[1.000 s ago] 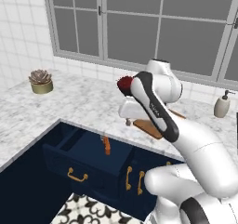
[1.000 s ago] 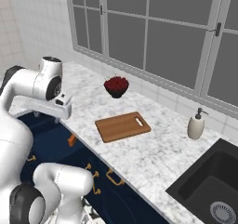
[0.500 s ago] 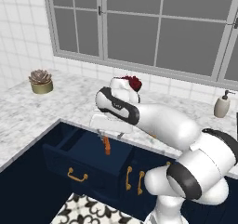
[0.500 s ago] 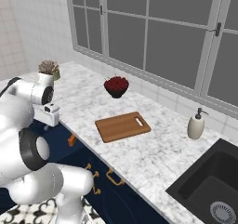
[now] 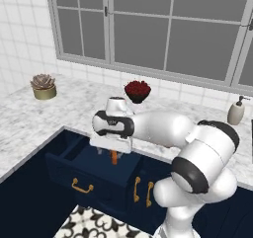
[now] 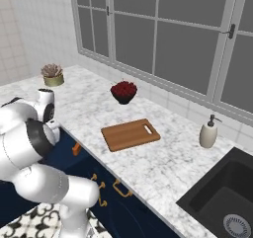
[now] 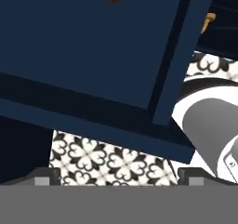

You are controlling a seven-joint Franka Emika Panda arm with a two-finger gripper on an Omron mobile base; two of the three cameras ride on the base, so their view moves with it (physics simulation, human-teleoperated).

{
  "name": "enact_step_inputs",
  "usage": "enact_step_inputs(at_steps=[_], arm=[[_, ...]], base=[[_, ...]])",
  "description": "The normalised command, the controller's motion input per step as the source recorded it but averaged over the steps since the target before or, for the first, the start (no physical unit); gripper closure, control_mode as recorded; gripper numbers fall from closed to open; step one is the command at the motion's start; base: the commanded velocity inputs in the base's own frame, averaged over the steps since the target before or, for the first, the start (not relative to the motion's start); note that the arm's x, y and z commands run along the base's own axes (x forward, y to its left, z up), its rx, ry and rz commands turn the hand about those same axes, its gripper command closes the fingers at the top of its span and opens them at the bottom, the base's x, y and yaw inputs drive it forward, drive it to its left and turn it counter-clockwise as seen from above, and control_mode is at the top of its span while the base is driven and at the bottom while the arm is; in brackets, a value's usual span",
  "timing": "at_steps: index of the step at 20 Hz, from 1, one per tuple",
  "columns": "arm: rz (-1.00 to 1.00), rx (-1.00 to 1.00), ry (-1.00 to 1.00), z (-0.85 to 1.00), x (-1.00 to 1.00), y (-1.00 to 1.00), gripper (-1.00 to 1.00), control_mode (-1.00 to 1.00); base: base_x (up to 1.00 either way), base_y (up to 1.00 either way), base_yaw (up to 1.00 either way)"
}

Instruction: Pick up the knife from the drawer and place it on the cutting board. Then place the meat from the plate to the cutting board.

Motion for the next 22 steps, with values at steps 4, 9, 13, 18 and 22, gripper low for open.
enact_step_inputs(at_steps=[4,9,13,18,22], arm=[[-0.15,0.00,0.00,-0.77,0.41,0.02,-1.00,-1.00],[-0.02,0.00,0.06,-0.53,0.18,0.40,-1.00,-1.00],[0.03,0.00,0.10,-0.41,0.12,0.29,-1.00,-1.00],[0.00,-0.02,0.04,-0.32,0.15,0.08,-1.00,-1.00],[0.00,-0.03,0.00,-0.27,0.06,0.12,-1.00,-1.00]], base=[[0.00,0.00,0.00],[0.00,0.00,0.00],[0.00,0.00,0.00],[0.00,0.00,0.00],[0.00,0.00,0.00]])
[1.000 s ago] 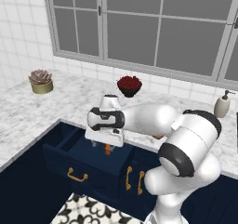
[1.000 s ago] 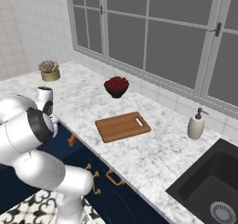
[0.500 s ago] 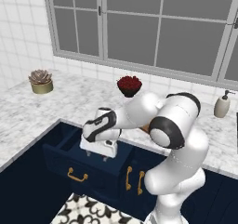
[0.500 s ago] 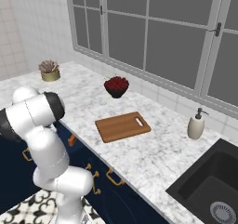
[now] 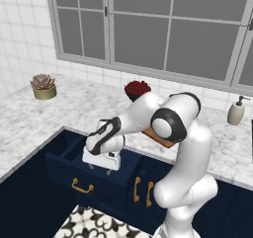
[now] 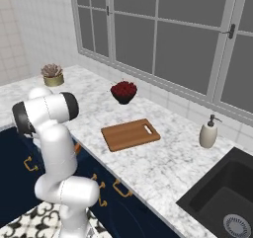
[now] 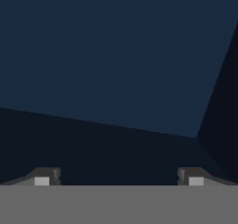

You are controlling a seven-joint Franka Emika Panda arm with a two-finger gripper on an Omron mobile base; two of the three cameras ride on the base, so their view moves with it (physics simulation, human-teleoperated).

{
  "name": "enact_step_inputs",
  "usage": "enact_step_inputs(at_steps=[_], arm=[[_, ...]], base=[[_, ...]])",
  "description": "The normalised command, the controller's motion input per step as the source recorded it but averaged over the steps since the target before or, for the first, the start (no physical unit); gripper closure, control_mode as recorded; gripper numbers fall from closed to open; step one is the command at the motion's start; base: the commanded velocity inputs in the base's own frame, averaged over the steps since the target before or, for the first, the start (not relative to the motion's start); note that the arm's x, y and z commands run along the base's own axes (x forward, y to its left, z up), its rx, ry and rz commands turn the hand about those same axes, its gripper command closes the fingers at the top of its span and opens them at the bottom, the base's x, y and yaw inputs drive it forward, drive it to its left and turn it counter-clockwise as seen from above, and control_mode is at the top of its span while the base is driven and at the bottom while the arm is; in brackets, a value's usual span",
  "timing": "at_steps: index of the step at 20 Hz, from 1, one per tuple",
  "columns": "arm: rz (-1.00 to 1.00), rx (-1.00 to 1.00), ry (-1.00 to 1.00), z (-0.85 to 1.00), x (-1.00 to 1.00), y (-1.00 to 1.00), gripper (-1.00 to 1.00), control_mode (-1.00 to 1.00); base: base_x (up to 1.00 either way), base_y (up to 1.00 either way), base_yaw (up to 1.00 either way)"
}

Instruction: Pick up the knife from the drawer and place it on the cutting board. Then place the meat from the plate to the cutting board.

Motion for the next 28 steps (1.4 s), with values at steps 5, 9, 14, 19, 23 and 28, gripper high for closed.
enact_step_inputs(at_steps=[5,9,14,19,23,28], arm=[[0.00,-0.03,0.00,-0.31,0.03,0.23,-1.00,-1.00],[0.00,0.00,0.00,-0.16,-0.01,0.42,-1.00,-1.00],[0.01,0.01,0.00,0.00,-0.14,0.54,-1.00,-1.00],[0.05,0.03,0.00,0.00,-0.29,0.64,-1.00,-1.00],[0.06,0.04,0.00,0.00,-0.37,0.70,-1.00,-1.00],[0.02,-0.02,-0.01,0.17,-0.08,0.17,-1.00,-1.00]], base=[[0.00,0.00,0.00],[0.00,0.00,0.00],[0.00,0.00,0.00],[0.00,0.00,0.00],[0.00,0.00,0.00],[0.00,0.00,0.00]])
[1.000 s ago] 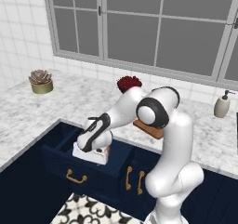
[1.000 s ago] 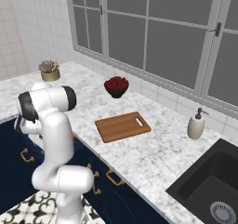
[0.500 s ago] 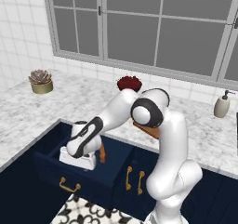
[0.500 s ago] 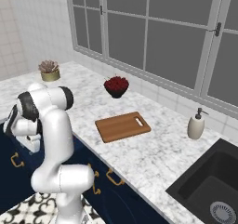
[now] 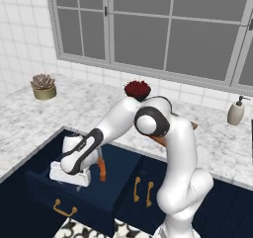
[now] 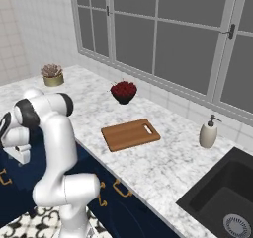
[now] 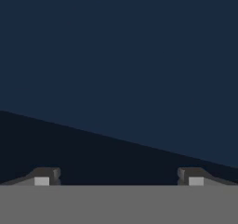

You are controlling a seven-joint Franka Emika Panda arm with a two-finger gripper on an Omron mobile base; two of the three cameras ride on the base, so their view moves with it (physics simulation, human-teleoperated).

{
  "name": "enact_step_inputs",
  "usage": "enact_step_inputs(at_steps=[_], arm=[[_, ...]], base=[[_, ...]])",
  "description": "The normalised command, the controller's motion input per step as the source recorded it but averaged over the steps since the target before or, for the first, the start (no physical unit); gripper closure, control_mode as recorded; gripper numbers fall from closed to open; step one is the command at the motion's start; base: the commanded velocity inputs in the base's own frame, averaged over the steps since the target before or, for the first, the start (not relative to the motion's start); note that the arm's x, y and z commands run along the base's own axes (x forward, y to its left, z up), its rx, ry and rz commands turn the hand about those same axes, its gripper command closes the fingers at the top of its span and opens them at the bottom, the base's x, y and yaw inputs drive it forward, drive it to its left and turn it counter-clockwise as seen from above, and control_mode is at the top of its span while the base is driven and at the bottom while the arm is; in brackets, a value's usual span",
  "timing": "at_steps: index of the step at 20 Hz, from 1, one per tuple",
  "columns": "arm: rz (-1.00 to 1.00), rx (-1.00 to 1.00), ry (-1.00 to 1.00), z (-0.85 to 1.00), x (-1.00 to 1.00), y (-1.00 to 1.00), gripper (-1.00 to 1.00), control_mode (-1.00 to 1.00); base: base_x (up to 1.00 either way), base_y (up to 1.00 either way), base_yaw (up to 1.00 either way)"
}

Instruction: Pick up the knife from the drawer and place it on the cutting board. Then place the meat from the plate to the cutting board.

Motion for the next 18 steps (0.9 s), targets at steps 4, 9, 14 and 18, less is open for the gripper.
enact_step_inputs(at_steps=[4,9,14,18], arm=[[0.05,-0.08,0.00,0.55,0.01,-0.49,-1.00,-1.00],[0.20,-0.06,0.00,0.06,0.11,-0.87,-1.00,-1.00],[0.28,-0.09,0.00,0.32,0.27,-0.85,-1.00,-1.00],[0.06,-0.01,0.00,-0.17,0.11,-0.34,-1.00,-1.00]], base=[[0.00,0.00,0.00],[0.00,0.00,0.00],[0.00,0.00,0.00],[0.00,0.00,0.00]])
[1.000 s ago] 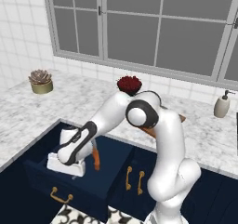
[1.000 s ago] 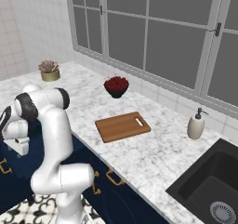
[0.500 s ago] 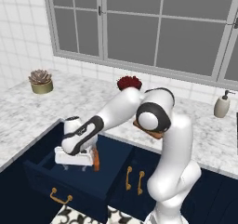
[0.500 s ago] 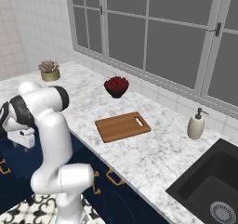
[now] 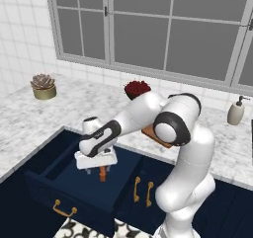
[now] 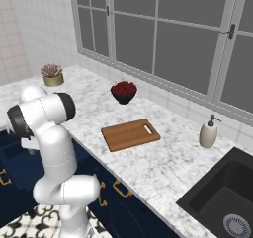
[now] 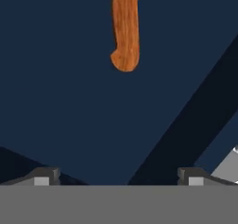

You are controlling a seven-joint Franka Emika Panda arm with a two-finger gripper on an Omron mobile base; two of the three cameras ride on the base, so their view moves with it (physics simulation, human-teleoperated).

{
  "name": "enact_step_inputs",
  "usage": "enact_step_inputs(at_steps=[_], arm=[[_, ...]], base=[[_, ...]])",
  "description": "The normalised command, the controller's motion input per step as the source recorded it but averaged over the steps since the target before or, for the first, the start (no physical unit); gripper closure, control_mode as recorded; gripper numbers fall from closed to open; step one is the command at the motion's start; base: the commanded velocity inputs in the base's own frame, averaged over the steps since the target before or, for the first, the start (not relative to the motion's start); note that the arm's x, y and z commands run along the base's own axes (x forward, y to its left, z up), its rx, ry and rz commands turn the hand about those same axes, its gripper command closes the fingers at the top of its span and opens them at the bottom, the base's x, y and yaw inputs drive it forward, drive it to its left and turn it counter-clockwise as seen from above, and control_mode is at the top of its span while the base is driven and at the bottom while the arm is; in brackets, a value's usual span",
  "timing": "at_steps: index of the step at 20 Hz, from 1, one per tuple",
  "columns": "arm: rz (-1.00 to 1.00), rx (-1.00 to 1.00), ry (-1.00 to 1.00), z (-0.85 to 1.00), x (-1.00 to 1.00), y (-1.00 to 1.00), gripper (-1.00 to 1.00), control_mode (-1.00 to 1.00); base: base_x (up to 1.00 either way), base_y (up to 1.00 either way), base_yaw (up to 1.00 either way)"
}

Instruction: Pick up the knife from the drawer and place it on the cutting board. Then place the meat from the plate to the cutting board.

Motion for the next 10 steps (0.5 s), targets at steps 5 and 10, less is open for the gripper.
enact_step_inputs(at_steps=[5,10], arm=[[0.01,0.00,-0.14,-0.10,0.31,-0.29,-1.00,-1.00],[0.00,-0.05,-0.13,-0.08,0.26,-0.05,-1.00,-1.00]], base=[[0.00,0.00,0.00],[0.00,0.00,0.00]])
